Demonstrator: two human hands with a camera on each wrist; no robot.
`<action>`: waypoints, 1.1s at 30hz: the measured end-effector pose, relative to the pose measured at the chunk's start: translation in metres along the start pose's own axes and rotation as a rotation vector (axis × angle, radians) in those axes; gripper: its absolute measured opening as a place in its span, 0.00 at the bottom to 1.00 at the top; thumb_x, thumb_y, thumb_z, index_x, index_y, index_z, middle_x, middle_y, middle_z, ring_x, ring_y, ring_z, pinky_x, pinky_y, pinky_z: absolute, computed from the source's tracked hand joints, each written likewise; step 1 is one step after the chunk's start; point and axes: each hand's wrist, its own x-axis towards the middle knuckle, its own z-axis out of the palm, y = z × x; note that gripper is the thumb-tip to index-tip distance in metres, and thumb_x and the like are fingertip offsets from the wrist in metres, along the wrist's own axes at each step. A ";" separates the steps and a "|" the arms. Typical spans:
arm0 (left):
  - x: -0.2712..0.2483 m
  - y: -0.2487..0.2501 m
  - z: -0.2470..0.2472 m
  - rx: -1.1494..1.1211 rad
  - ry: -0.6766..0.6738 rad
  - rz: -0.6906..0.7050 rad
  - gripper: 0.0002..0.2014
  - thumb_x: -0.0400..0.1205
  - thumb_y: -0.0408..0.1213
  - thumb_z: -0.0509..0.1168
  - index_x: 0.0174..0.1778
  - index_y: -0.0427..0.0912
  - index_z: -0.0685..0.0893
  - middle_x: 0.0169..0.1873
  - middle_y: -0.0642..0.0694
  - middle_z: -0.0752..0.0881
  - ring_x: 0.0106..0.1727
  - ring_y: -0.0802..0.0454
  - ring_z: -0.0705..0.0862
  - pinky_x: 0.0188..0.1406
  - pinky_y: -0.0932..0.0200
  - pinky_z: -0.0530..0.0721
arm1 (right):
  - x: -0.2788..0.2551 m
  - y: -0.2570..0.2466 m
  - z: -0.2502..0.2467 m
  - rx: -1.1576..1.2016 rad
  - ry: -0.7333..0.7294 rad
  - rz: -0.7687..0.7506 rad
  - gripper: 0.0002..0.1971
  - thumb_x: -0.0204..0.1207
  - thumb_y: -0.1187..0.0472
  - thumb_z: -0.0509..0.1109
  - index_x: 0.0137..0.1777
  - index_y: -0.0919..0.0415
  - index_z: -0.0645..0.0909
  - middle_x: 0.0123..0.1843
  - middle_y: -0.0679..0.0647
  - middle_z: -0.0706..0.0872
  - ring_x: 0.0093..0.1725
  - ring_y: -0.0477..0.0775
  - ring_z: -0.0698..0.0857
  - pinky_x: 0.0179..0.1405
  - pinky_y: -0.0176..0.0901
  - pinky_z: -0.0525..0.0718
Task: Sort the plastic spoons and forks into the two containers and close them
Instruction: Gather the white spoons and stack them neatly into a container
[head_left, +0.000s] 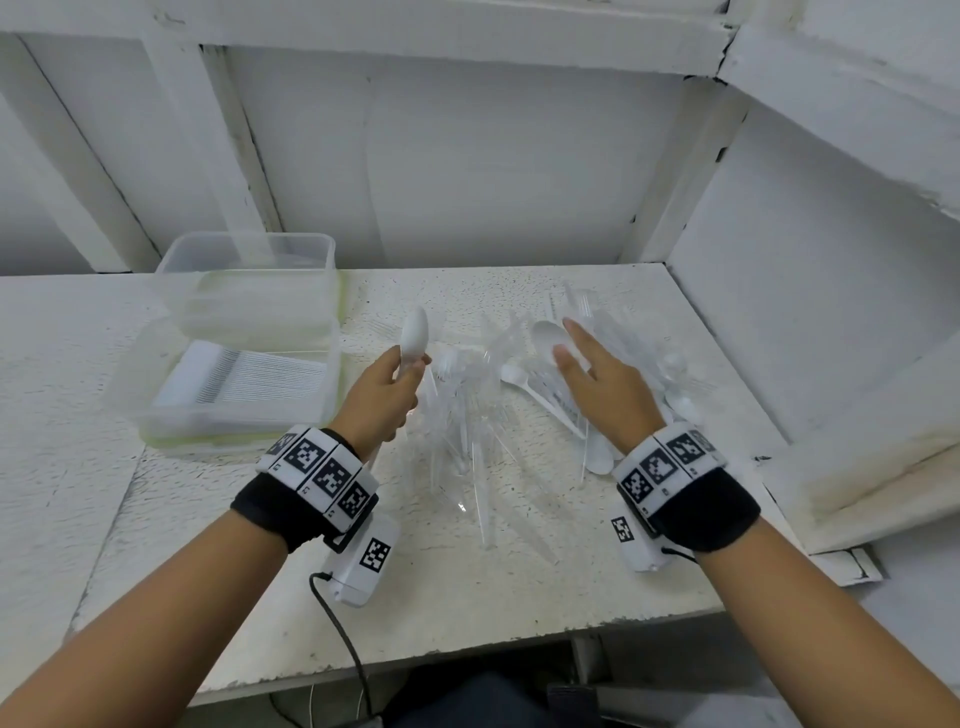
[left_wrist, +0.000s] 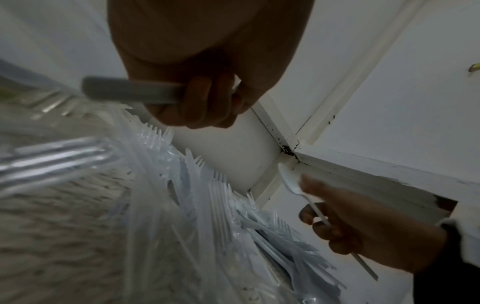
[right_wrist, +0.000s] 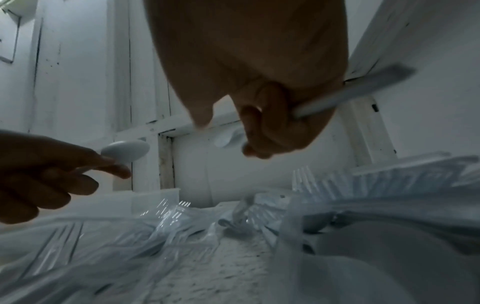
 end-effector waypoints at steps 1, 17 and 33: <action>-0.001 -0.002 -0.002 0.014 0.009 -0.019 0.12 0.86 0.43 0.54 0.59 0.43 0.77 0.30 0.48 0.73 0.25 0.55 0.66 0.21 0.63 0.65 | 0.005 0.001 0.006 -0.098 -0.075 0.038 0.29 0.79 0.39 0.58 0.77 0.51 0.65 0.53 0.50 0.82 0.51 0.54 0.82 0.56 0.47 0.80; 0.025 0.002 0.003 0.365 0.040 0.085 0.16 0.82 0.37 0.58 0.27 0.40 0.70 0.23 0.48 0.69 0.26 0.53 0.67 0.27 0.60 0.64 | 0.005 -0.011 -0.002 -0.396 -0.251 -0.032 0.13 0.84 0.55 0.57 0.54 0.60 0.80 0.40 0.52 0.80 0.39 0.53 0.79 0.32 0.40 0.71; 0.111 0.018 0.023 0.916 -0.177 -0.021 0.12 0.79 0.45 0.64 0.37 0.40 0.77 0.33 0.46 0.78 0.33 0.50 0.75 0.26 0.62 0.69 | -0.020 -0.006 0.008 0.188 -0.135 0.145 0.15 0.84 0.51 0.56 0.65 0.55 0.75 0.36 0.44 0.76 0.32 0.40 0.71 0.29 0.34 0.66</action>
